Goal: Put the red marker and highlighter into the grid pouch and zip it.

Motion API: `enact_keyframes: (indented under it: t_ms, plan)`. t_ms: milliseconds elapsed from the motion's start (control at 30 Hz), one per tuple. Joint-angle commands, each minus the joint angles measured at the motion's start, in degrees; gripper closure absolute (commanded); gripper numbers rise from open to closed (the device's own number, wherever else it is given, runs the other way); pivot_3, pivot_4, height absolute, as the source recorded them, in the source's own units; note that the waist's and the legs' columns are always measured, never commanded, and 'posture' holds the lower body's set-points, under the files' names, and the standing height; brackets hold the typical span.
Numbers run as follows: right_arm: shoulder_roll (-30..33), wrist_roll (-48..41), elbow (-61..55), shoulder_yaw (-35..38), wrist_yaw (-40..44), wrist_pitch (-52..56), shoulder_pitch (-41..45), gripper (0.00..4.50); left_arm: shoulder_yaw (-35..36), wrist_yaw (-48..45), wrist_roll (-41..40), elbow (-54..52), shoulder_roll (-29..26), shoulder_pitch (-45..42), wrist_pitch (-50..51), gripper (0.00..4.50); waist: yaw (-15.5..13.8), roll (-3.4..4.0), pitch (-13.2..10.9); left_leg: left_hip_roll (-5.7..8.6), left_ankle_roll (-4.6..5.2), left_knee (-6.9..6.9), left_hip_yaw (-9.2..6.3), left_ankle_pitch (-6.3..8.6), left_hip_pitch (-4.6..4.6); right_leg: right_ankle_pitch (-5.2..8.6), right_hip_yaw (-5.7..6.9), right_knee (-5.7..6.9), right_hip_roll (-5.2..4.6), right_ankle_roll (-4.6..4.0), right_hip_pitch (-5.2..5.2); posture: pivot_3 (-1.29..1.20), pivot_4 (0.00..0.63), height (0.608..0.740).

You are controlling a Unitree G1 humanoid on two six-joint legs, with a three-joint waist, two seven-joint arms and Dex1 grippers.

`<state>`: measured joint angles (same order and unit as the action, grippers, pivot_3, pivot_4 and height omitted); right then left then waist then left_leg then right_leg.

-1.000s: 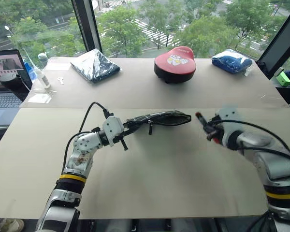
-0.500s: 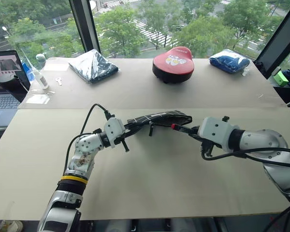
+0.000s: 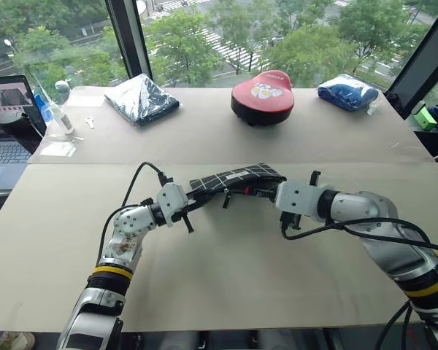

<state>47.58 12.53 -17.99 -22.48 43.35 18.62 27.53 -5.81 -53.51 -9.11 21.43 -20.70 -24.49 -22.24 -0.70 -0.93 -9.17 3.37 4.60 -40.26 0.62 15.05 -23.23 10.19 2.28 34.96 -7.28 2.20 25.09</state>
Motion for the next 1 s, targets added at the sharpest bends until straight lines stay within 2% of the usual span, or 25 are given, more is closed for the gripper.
enact_keyframes:
  t_ms: [33, 200, 433, 500, 633, 667, 800, 900, 1000]
  plan:
    - [-2.7, 3.9, 3.3, -1.5, -0.4, -4.7, 3.8, 4.02, 0.2, -0.2, -0.5, -0.2, 0.1, -0.1, -1.7, 4.50, -0.1, 0.00, 0.0, 0.01, -0.06, 0.00, 0.00, -0.03, -0.01, 0.00, 0.00, 0.00, 0.00, 0.00, 0.00, 0.00, 0.150, 0.740]
    - [-10.5, 9.5, 14.1, -6.1, -2.6, -13.2, 11.5, 4.02, 0.2, 0.0, -0.7, -1.4, -0.1, -0.2, -1.2, 4.50, 0.3, 0.00, 0.0, 0.00, -0.15, 0.01, 0.03, -0.09, 0.02, -0.01, -0.01, 0.03, 0.04, -0.02, 0.02, 0.00, 0.150, 0.740]
    - [-16.5, 11.5, 24.4, -7.2, -5.3, -25.4, 15.2, 4.02, 0.2, 0.1, -0.9, -3.0, -0.4, -0.3, -0.1, 4.50, 0.2, 0.00, 0.0, 0.05, -0.23, 0.05, 0.02, -0.14, -0.02, -0.01, -0.01, 0.01, 0.05, -0.02, 0.04, 0.00, 0.150, 0.740]
    - [-17.6, 10.2, 26.4, -6.1, -4.6, -25.8, 15.2, 3.00, 0.3, 0.3, -0.9, -3.6, -0.5, -0.6, 0.5, 4.50, 0.2, 0.00, 0.0, 0.04, -0.24, 0.06, 0.01, -0.14, -0.01, -0.01, -0.01, 0.03, 0.05, -0.02, 0.06, 0.00, 0.150, 0.740]
    - [-16.9, 10.4, 28.9, -2.1, -7.1, -25.1, 16.0, 1.74, 0.5, 0.6, -0.9, -4.6, -0.7, -0.7, 1.6, 4.50, 0.2, 0.00, 0.0, 0.04, -0.25, 0.07, 0.01, -0.15, -0.01, -0.01, -0.01, 0.04, 0.06, -0.02, 0.06, 0.00, 0.150, 0.740]
    - [-16.7, 9.7, 29.1, -0.9, -7.9, -26.0, 16.2, 1.74, 0.5, 0.7, -0.9, -4.7, -0.8, -0.7, 1.7, 4.50, 0.2, 0.00, 0.0, 0.05, -0.25, 0.07, 0.01, -0.15, -0.01, -0.01, -0.01, 0.04, 0.05, -0.02, 0.05, 0.00, 0.150, 0.740]
    - [-14.7, 4.1, 25.9, 5.7, -6.3, -24.8, 14.2, 1.74, 0.5, 1.1, -0.9, -6.0, -0.8, -0.2, 2.5, 4.50, 0.2, 0.00, 0.0, 0.04, -0.25, 0.09, 0.01, -0.15, -0.02, -0.01, -0.01, 0.04, 0.05, -0.02, 0.08, 0.00, 0.150, 0.740]
    - [-12.1, -5.2, 19.9, 13.1, -0.8, -17.6, 10.0, 1.74, 0.4, 1.4, -0.8, -6.7, -0.7, -0.1, 3.1, 4.50, 0.0, 0.00, 0.0, 0.03, -0.25, 0.16, 0.00, -0.15, 0.00, -0.01, -0.01, 0.02, 0.06, -0.02, 0.07, 0.00, 0.150, 0.740]
    - [-8.5, -19.4, 8.4, 19.7, 7.8, -1.2, 4.3, 1.74, 0.3, 1.5, -0.9, -7.3, -0.8, 0.0, 3.8, 4.50, -0.1, 0.00, 0.0, 0.02, -0.21, 0.19, -0.02, -0.12, -0.03, -0.02, 0.00, 0.00, 0.05, -0.02, 0.04, 0.00, 0.150, 0.740]
